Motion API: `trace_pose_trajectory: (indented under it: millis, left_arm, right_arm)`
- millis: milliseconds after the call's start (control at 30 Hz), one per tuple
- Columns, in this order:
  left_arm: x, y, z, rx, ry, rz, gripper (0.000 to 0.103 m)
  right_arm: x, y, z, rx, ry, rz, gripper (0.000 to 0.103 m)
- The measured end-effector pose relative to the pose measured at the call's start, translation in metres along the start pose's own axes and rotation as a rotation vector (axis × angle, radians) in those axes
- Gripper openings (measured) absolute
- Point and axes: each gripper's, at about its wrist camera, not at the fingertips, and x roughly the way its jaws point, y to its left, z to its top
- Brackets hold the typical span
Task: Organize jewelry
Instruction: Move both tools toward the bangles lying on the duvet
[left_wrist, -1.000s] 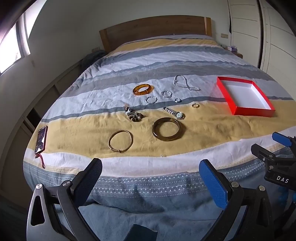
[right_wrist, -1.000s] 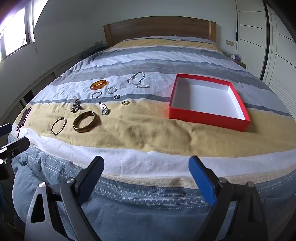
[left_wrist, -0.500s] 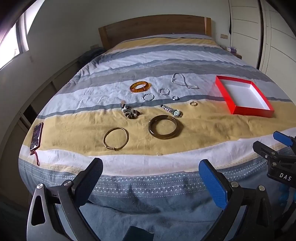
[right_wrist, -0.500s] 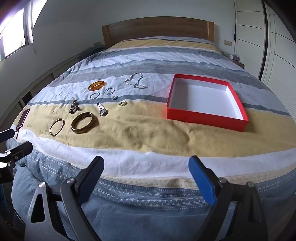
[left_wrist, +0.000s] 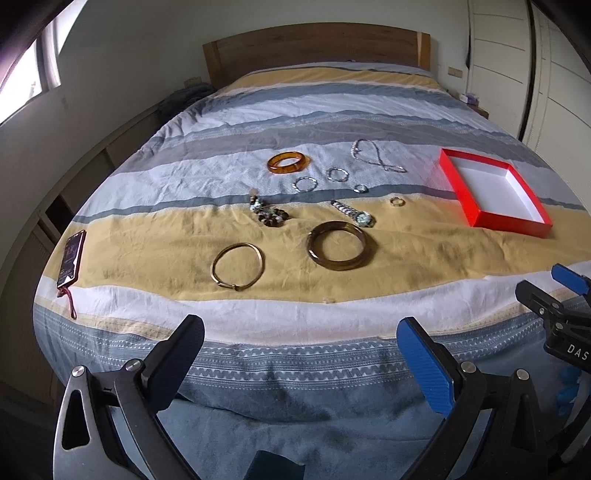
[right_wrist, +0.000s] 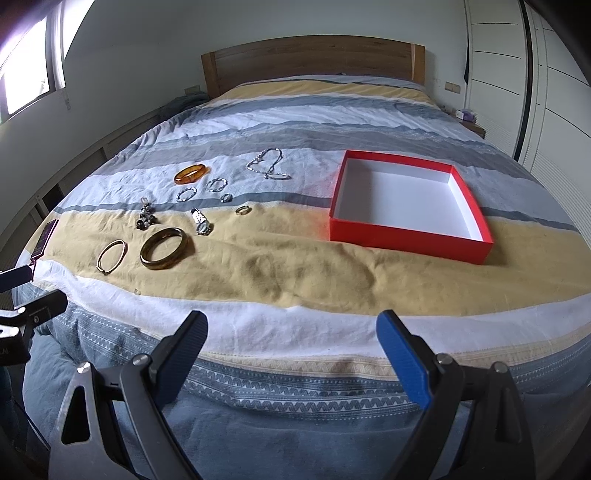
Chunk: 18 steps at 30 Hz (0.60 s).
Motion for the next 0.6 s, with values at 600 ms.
trace_pose_trajectory:
  millis: [600]
  left_arm:
    - [0.023,0.099,0.012,-0.192,-0.019,0.126,0.102]
  right_arm:
    - [0.013,0.025,0.01,-0.09,0.042,0.051,0.093]
